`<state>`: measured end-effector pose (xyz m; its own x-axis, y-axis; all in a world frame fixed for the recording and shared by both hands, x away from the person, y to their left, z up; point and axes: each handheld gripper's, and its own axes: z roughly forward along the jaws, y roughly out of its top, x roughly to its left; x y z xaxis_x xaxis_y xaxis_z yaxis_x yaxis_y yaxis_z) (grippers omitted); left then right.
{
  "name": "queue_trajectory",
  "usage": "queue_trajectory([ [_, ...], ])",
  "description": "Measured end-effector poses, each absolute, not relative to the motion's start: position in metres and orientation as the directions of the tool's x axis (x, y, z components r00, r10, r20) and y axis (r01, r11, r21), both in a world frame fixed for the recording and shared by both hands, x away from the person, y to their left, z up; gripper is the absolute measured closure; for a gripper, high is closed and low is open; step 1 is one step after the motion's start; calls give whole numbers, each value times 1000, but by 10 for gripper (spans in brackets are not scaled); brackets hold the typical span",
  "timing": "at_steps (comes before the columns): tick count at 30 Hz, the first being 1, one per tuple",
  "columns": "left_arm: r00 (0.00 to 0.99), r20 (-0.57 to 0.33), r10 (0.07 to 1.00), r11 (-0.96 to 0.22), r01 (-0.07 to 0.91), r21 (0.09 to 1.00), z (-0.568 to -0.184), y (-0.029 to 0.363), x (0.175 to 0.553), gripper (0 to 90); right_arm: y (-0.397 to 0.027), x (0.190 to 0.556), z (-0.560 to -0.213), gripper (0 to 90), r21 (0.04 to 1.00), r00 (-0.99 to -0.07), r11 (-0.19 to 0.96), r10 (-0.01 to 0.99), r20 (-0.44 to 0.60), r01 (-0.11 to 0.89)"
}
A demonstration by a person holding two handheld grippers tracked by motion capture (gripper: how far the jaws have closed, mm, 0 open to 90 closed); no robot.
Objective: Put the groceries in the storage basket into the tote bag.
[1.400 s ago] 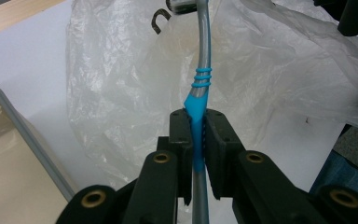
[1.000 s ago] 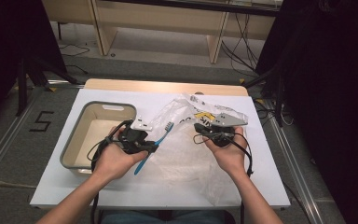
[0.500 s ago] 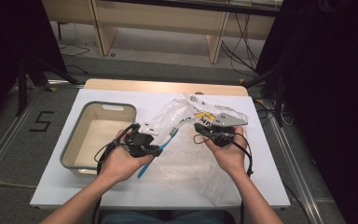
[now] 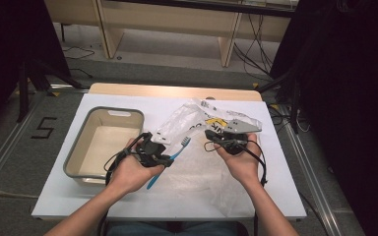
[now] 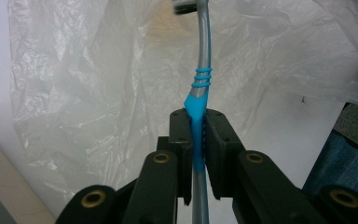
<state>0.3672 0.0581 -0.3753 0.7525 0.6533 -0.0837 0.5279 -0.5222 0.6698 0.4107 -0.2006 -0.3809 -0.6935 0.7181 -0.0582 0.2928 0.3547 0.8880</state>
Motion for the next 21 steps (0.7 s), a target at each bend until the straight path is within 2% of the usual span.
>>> queue_trajectory([
  [21,760,-72,646,-559,536,632,-389,42,373,814,-200,410,-380,900,889,-693,353,719,-58,292],
])
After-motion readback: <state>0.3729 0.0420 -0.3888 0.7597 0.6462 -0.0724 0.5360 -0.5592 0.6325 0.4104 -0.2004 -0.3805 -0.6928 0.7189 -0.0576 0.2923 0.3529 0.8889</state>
